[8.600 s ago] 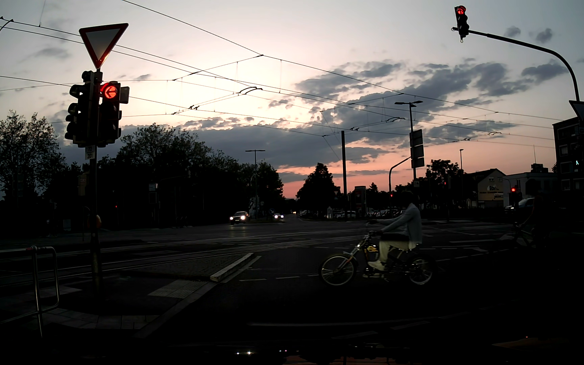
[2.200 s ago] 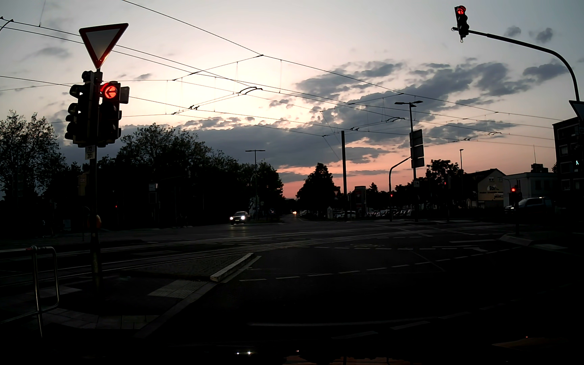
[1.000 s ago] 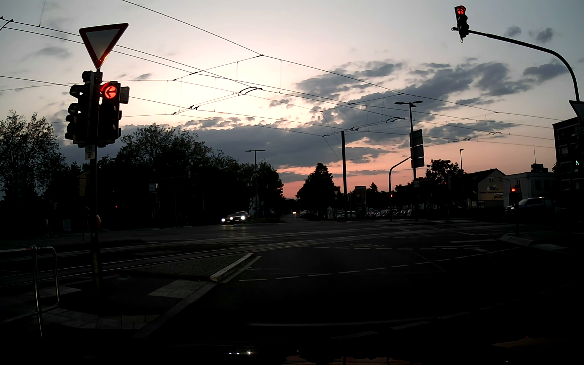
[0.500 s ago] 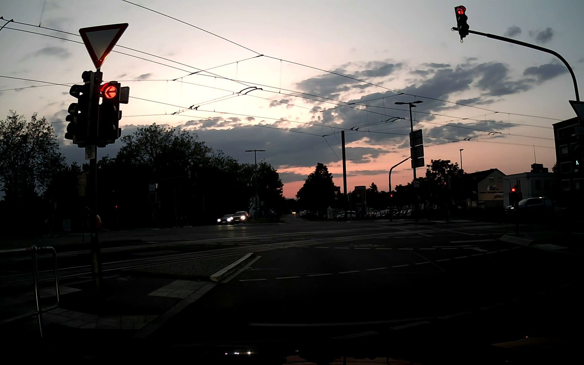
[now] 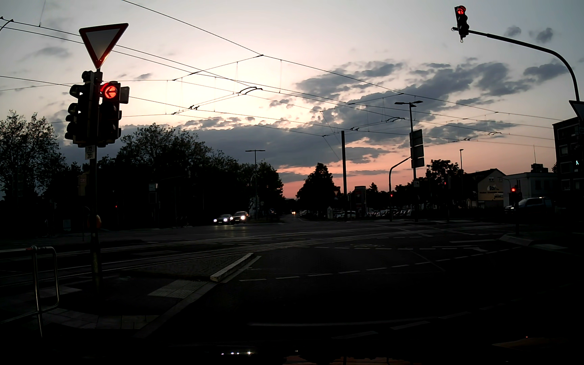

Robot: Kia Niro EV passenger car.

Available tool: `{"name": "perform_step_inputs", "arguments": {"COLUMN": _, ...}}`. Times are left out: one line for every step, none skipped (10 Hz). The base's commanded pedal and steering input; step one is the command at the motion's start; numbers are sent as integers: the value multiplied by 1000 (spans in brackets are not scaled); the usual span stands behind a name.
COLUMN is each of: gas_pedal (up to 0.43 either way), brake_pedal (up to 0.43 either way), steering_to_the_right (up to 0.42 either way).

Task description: Follow the waypoints while adhering to traffic rules and regulations

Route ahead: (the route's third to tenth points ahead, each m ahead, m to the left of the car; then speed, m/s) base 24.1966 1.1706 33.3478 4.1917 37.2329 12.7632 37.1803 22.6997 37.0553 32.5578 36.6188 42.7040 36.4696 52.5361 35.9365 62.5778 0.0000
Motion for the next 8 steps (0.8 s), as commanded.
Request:
{"name": "perform_step_inputs", "arguments": {"gas_pedal": 0, "brake_pedal": 238, "steering_to_the_right": 27}}
{"name": "perform_step_inputs", "arguments": {"gas_pedal": 0, "brake_pedal": 244, "steering_to_the_right": 27}}
{"name": "perform_step_inputs", "arguments": {"gas_pedal": 0, "brake_pedal": 244, "steering_to_the_right": 26}}
{"name": "perform_step_inputs", "arguments": {"gas_pedal": 0, "brake_pedal": 238, "steering_to_the_right": 26}}
{"name": "perform_step_inputs", "arguments": {"gas_pedal": 0, "brake_pedal": 244, "steering_to_the_right": 26}}
{"name": "perform_step_inputs", "arguments": {"gas_pedal": 0, "brake_pedal": 238, "steering_to_the_right": 26}}
{"name": "perform_step_inputs", "arguments": {"gas_pedal": 0, "brake_pedal": 244, "steering_to_the_right": 27}}
{"name": "perform_step_inputs", "arguments": {"gas_pedal": 0, "brake_pedal": 244, "steering_to_the_right": 27}}
